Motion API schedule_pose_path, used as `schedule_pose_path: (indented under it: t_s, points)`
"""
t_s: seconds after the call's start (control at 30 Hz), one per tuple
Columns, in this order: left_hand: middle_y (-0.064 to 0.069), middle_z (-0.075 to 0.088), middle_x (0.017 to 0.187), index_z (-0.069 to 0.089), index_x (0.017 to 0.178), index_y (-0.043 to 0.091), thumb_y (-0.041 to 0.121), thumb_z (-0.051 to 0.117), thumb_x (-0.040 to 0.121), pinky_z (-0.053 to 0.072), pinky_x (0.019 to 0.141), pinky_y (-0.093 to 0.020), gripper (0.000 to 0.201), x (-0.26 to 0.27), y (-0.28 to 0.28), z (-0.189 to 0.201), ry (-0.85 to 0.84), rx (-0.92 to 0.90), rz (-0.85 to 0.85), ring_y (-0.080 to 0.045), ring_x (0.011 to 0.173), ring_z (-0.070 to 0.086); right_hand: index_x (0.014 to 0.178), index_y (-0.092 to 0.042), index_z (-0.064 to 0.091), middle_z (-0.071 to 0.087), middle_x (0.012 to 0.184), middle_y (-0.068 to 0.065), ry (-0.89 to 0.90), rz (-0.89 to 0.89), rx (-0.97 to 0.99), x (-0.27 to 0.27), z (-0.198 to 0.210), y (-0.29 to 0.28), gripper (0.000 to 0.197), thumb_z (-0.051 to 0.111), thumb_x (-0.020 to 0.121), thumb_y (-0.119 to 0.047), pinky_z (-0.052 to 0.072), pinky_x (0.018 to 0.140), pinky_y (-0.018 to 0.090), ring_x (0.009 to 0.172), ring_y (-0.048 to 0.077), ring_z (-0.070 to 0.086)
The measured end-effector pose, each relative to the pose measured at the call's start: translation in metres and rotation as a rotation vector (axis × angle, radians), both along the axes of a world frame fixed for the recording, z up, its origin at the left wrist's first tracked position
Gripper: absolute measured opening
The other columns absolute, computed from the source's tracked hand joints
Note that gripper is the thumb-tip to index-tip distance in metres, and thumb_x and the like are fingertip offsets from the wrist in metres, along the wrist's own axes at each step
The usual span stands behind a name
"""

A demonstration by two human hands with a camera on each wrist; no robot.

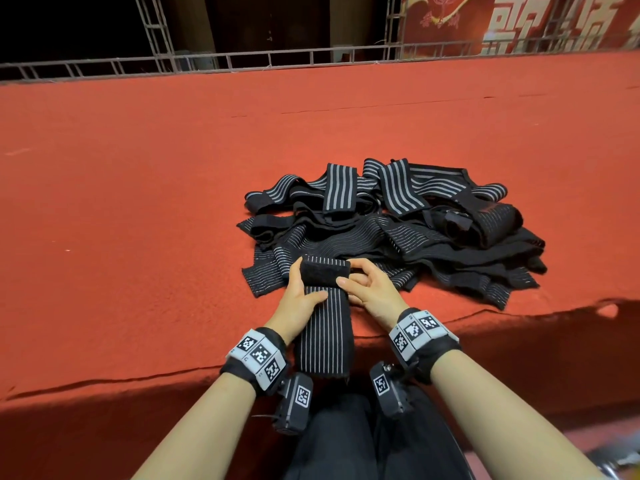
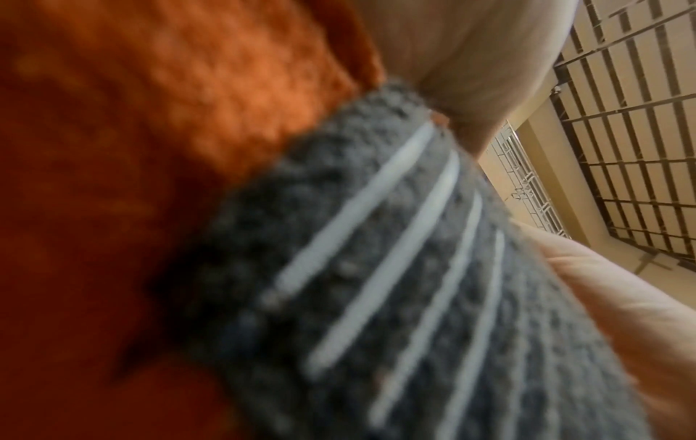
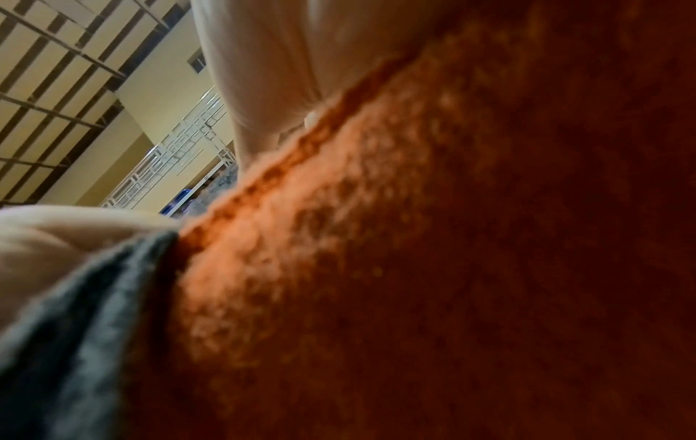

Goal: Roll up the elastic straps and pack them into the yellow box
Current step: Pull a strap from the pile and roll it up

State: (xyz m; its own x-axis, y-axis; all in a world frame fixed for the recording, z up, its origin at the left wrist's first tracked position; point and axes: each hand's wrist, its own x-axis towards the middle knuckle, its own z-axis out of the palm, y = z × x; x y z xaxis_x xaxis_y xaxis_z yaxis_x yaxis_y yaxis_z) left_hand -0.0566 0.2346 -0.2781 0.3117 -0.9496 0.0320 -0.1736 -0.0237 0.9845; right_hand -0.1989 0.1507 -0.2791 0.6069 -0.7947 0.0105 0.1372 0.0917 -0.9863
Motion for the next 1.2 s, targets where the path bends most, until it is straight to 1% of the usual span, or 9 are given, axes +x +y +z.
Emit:
schedule_pose_path:
  t_s: [0.13,0.27,0.4,0.5,0.63,0.73,0.9,1.03,1.2]
  points:
    - [0.002,0.045,0.141,0.015,0.150,0.018,-0.002,0.071,0.078,0.030,0.109,-0.017,0.093,0.003,-0.001,-0.007,-0.136,-0.007,0.022,-0.006,0.129,0.043,0.120,-0.005,0.054,0.071,0.101,0.016,-0.056,-0.031,0.060,-0.001,-0.001,-0.003,0.029,0.061,0.092,-0.009,0.053,0.076,0.022,0.089,0.019,0.069]
    - [-0.003,0.049,0.139,0.016,0.151,0.015,0.001,0.076,0.075,0.031,0.115,-0.032,0.099,0.003,-0.004,-0.005,-0.110,0.013,0.056,-0.011,0.129,0.046,0.119,-0.006,0.054,0.070,0.095,0.011,-0.032,-0.035,0.027,-0.003,-0.001,-0.002,0.029,0.062,0.091,-0.006,0.048,0.063,0.014,0.076,0.007,0.066]
    - [0.001,0.047,0.138,0.015,0.151,0.017,0.004,0.070,0.083,0.030,0.110,-0.025,0.089,0.000,-0.003,-0.001,-0.161,0.047,-0.007,-0.011,0.129,0.043,0.106,-0.012,0.055,0.069,0.099,0.009,0.031,-0.031,-0.031,-0.005,-0.002,-0.003,0.026,0.066,0.086,0.000,0.053,0.082,0.034,0.092,0.020,0.066]
    - [-0.001,0.046,0.140,0.018,0.150,0.020,0.007,0.061,0.090,0.030,0.113,-0.031,0.075,-0.001,-0.001,0.001,-0.052,0.036,-0.016,-0.014,0.129,0.044,0.099,-0.014,0.054,0.068,0.096,0.011,0.039,-0.025,-0.051,-0.004,-0.002,-0.002,0.028,0.067,0.083,0.006,0.053,0.078,0.037,0.085,0.022,0.066]
    - [0.004,0.047,0.140,0.029,0.147,0.023,0.034,0.058,0.093,0.030,0.112,-0.030,0.063,-0.002,-0.003,0.001,0.001,0.022,0.047,-0.010,0.129,0.043,0.093,-0.015,0.054,0.067,0.094,0.007,0.055,-0.068,-0.083,-0.004,-0.003,-0.002,0.033,0.066,0.080,0.012,0.054,0.070,0.027,0.078,0.012,0.066]
    - [0.005,0.053,0.135,0.039,0.141,0.023,0.065,0.052,0.082,0.032,0.113,-0.037,0.073,-0.003,-0.006,0.001,-0.016,0.038,0.065,-0.009,0.127,0.048,0.090,-0.016,0.055,0.064,0.095,0.007,0.056,-0.107,-0.095,-0.006,-0.003,-0.002,0.035,0.067,0.078,0.014,0.051,0.073,0.034,0.083,0.014,0.063]
    - [0.001,0.053,0.129,0.041,0.140,0.017,0.035,0.047,0.099,0.035,0.100,-0.025,0.045,-0.004,-0.008,0.008,-0.023,0.060,0.071,-0.010,0.118,0.050,0.089,-0.021,0.064,0.067,0.100,0.009,0.089,-0.096,-0.195,-0.004,-0.007,-0.005,0.040,0.069,0.071,0.015,0.050,0.092,0.037,0.098,0.022,0.063]
    - [0.000,0.056,0.120,0.041,0.136,0.017,0.008,0.051,0.096,0.042,0.089,-0.019,0.042,-0.002,-0.008,0.005,0.141,0.012,0.103,-0.005,0.102,0.055,0.111,-0.014,0.066,0.068,0.105,0.010,0.053,-0.086,-0.046,0.000,-0.002,-0.003,0.046,0.047,0.082,0.017,0.048,0.064,0.016,0.084,0.012,0.063]
    - [-0.006,0.057,0.117,0.035,0.138,0.014,0.000,0.055,0.092,0.046,0.093,-0.028,0.052,0.000,-0.009,-0.001,0.231,-0.029,0.110,-0.015,0.103,0.058,0.123,-0.009,0.056,0.068,0.094,0.008,-0.016,-0.090,0.129,0.004,0.003,-0.005,0.026,0.048,0.099,-0.010,0.052,0.058,0.023,0.068,0.012,0.066]
